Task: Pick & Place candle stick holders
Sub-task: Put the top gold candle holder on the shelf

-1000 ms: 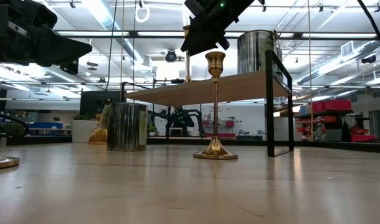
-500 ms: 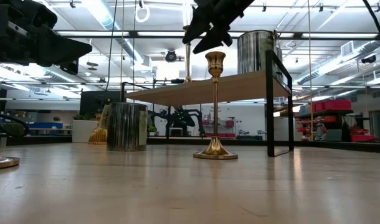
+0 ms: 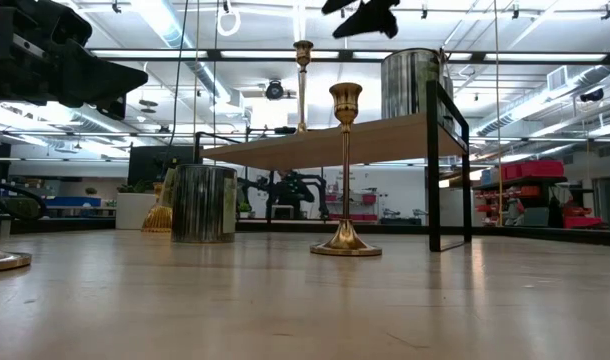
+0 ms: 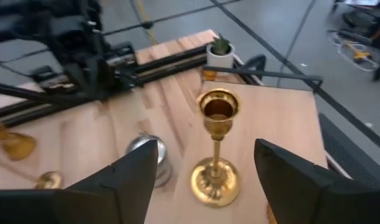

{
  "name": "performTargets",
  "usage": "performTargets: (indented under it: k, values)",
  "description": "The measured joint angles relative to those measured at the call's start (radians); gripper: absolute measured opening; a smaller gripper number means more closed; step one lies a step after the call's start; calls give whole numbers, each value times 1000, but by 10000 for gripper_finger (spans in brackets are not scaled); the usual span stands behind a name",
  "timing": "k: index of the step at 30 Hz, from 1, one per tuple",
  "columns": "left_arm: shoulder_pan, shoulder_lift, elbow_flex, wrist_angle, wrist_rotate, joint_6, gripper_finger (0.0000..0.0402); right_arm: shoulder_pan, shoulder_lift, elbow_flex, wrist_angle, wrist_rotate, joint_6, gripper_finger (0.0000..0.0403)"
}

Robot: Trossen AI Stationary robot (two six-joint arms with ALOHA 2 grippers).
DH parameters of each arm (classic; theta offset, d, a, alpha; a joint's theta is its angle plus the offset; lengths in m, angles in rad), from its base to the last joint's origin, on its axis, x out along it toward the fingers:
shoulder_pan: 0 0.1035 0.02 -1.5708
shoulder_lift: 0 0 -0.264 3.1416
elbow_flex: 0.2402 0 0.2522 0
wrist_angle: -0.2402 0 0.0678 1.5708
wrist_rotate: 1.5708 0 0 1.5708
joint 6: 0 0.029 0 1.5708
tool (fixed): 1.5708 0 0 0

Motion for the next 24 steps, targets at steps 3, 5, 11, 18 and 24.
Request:
performTargets:
  k: [3, 5, 11, 18, 24]
  values:
    - [0, 0, 0, 0, 0, 0, 12, 3, -37, 0, -4, -26, 0, 260]
    - [0, 0, 0, 0, 0, 0, 12, 8, -58, 0, -7, -28, 1, 258]
    - [0, 0, 0, 0, 0, 0, 12, 27, -102, 0, -53, -25, 1, 248]
    - [0, 0, 0, 0, 0, 0, 12, 79, -124, 0, -103, -47, -3, 238]
    - [0, 0, 0, 0, 0, 0, 12, 123, -110, 0, -103, -163, -33, 235]
